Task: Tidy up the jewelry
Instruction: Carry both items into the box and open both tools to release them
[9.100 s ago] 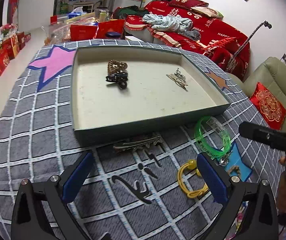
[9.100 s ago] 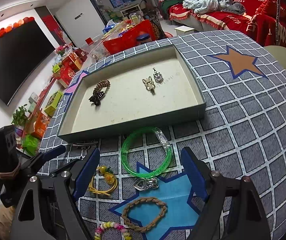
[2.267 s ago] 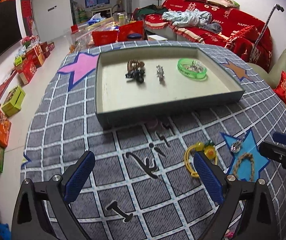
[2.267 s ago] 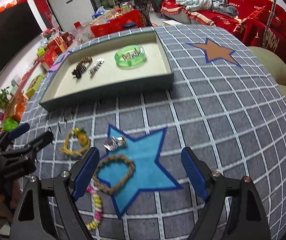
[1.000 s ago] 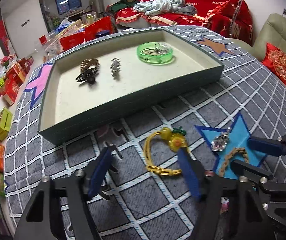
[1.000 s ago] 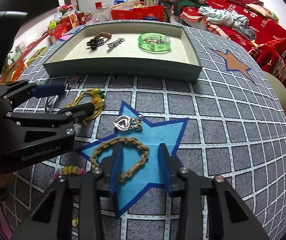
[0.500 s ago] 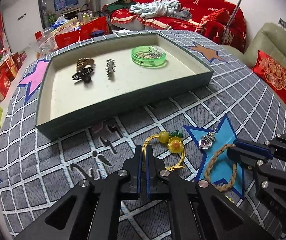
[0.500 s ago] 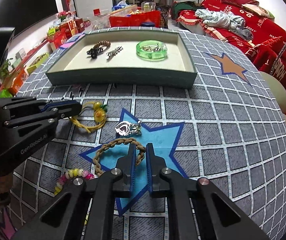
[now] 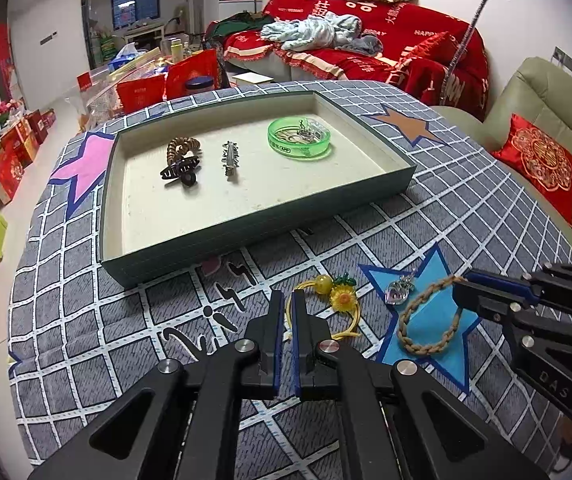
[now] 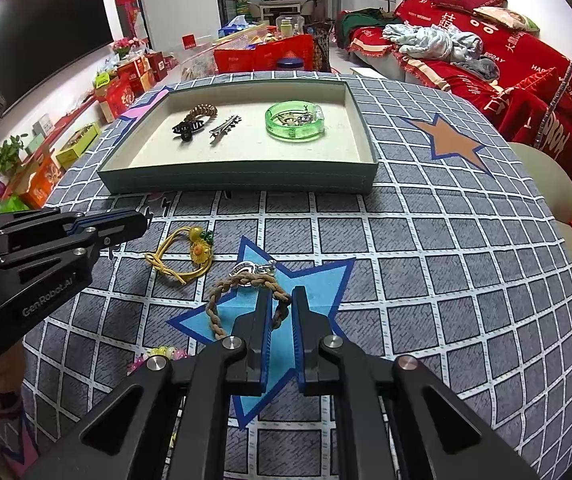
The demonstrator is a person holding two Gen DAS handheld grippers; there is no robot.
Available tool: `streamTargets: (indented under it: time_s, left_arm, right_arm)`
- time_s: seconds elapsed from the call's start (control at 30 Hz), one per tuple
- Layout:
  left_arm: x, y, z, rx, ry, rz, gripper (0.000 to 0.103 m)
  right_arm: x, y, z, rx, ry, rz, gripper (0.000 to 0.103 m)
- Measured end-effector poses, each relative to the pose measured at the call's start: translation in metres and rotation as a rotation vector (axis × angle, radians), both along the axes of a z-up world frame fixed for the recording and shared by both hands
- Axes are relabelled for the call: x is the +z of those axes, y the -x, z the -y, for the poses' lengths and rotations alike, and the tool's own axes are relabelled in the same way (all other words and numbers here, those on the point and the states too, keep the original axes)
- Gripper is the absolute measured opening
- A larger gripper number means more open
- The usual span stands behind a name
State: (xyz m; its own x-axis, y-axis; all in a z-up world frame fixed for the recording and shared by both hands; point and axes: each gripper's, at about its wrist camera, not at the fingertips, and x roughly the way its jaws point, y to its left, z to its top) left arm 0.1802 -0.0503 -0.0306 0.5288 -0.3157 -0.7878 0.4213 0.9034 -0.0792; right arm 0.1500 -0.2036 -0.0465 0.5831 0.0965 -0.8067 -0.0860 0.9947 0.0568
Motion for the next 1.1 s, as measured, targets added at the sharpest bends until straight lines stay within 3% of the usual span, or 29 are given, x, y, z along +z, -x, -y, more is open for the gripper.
streamTargets:
  time_s: [0.5,0.53,0.57,0.83,1.1]
  left_arm:
    - [-0.014,-0.007,0.005,0.163,0.031,-0.079,0.022]
    - [-0.014,-0.007,0.005,0.169,0.031,-0.077,0.04]
    - [-0.014,-0.007,0.004,0.178,0.031,-0.078,0.103]
    - [-0.027,-0.015,0.021,0.228,-0.073,-0.006,0.103]
    - [-0.055,-0.033,0.04,0.234,-0.092,-0.037,0.103]
  right_arm:
    - [0.002,0.015,0.024,-0.027,-0.051,0.02,0.011]
    - [0.002,0.016,0.025,-0.028,-0.054,0.022,0.011]
    - [0.002,0.017,0.027,-0.031,-0.058,0.024,0.011]
    - [0.004,0.018,0.038,-0.052,-0.092,0.033,0.011]
    - [0.003,0.022,0.04,-0.055,-0.103,0.034,0.011]
